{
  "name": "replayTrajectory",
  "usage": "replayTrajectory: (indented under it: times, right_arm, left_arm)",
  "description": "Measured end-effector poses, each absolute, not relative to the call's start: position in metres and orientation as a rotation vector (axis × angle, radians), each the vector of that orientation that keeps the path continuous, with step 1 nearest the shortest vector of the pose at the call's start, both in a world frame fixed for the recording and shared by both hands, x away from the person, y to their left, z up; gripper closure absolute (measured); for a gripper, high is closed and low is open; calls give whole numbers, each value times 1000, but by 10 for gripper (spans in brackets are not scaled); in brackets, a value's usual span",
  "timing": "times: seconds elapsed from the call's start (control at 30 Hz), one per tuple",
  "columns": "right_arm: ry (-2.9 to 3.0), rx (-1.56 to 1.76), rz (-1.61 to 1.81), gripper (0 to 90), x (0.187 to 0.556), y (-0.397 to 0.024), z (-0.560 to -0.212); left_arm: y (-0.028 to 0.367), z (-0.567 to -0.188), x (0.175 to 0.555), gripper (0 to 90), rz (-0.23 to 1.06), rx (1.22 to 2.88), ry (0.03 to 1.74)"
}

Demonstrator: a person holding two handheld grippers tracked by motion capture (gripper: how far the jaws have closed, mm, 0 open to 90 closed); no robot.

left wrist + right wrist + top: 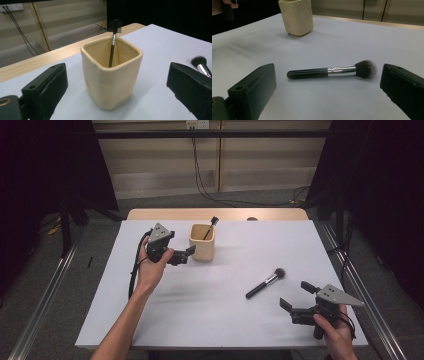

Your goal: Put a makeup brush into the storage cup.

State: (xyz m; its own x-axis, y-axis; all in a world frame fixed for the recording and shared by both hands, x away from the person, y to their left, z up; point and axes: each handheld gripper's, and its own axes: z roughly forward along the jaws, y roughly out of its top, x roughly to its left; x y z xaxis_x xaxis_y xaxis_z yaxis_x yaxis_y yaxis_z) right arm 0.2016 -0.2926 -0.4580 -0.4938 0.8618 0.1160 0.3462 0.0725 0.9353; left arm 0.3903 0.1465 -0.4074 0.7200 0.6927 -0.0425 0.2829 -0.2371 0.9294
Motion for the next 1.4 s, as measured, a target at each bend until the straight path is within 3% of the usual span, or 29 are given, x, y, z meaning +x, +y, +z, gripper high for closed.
replayTrajectory:
  times: [1.4]
  right_arm:
    - [1870, 1202, 1411, 1, 202, -292, -458]
  left_arm:
    - [203, -433, 309, 40, 480, 1795, 819]
